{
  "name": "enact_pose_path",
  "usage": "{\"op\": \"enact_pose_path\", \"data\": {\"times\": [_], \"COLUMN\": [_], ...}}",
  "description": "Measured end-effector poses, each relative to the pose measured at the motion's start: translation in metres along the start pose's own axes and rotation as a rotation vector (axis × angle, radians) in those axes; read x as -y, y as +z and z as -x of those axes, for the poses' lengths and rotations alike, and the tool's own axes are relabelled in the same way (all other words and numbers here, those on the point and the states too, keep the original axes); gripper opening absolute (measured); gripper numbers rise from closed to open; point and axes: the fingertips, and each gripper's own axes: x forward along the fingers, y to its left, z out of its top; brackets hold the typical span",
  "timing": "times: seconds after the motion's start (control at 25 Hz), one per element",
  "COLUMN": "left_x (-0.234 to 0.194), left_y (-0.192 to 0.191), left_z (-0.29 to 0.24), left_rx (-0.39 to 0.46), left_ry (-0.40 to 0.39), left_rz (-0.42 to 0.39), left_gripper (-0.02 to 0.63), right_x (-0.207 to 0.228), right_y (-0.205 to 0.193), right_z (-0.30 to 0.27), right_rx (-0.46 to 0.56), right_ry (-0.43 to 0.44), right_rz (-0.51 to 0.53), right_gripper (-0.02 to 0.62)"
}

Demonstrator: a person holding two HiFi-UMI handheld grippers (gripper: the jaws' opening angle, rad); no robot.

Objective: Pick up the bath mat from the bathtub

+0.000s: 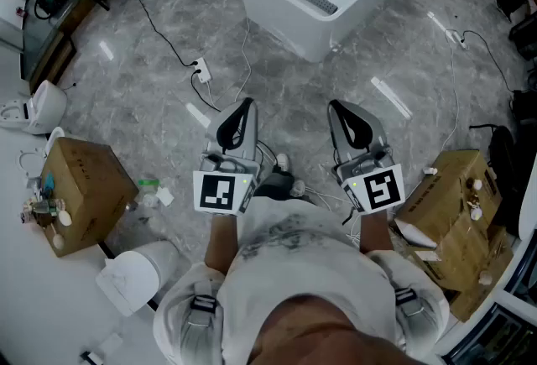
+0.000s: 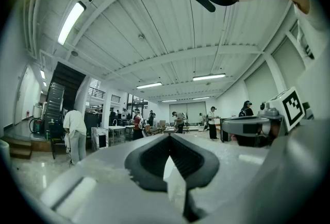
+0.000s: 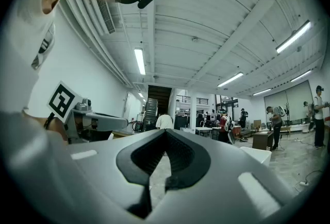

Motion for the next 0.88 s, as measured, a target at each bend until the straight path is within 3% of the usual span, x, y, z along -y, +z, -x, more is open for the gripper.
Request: {"op": "enact_pose_path", "data": {"times": [0.4, 0.64, 0.88], "left_x": [0.005, -0.009, -0.043], "left_y": [0.002, -0.012, -0.021], "left_z": [-0.008, -0.049, -0.111], "left_rx": [-0.004, -0.039, -0.023], "left_ry": [0.005, 0.002, -0.030], "left_rz": [-0.011, -0.009, -0.026], "left_gripper": [0.005, 0.005, 0.005], "right_x": [0.003, 0.034, 0.078], "right_y": [-0.005, -0.020, -0.038], "right_z": [0.000, -0.030, -0.085], "right_rx": [0.000, -0.006, -0.035], "right_ry": [-0.005, -0.026, -0.056], "right_rz": [-0.005, 0.005, 0.012], "right_gripper": [0.002, 0.002, 0.002]}}
